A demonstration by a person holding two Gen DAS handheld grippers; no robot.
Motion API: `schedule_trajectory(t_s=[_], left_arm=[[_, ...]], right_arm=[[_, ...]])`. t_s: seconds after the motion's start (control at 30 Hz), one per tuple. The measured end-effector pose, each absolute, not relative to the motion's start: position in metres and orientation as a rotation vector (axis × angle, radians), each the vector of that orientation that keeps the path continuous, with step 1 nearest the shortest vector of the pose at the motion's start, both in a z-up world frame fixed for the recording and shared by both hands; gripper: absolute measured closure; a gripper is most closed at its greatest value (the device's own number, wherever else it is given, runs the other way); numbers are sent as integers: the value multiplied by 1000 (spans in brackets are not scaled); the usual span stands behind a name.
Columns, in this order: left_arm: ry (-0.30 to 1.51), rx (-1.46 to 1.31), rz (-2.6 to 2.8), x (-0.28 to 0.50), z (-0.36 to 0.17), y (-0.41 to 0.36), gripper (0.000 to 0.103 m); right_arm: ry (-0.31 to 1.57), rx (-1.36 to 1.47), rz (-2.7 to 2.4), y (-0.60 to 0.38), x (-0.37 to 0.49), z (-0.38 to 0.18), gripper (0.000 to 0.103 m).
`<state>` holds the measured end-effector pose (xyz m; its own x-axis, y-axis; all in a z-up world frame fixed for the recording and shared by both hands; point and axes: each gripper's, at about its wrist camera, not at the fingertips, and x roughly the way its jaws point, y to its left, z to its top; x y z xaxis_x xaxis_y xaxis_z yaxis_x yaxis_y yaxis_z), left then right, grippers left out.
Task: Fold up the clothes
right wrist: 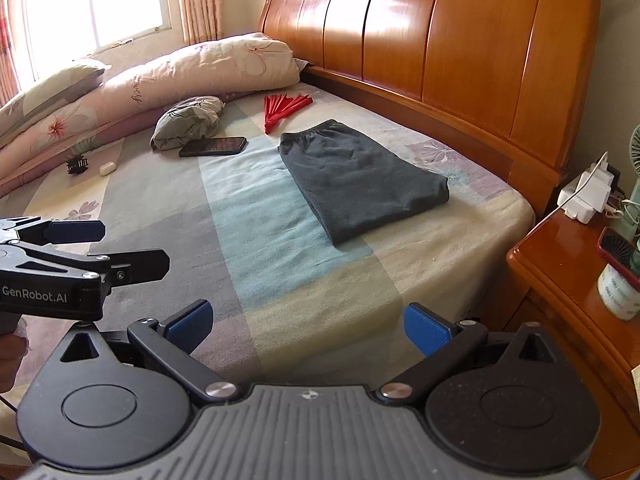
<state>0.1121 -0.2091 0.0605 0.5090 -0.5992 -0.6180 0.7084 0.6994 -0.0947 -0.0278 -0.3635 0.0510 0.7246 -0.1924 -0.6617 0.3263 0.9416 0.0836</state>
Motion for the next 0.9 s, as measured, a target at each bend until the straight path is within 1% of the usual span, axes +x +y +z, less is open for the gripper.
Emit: schedule_trajectory(t_s=[0.9], left_arm=[[666,196,-770,112,63,-214,1]], right_arm=[[700,212,-300,-366,-30,49,0]])
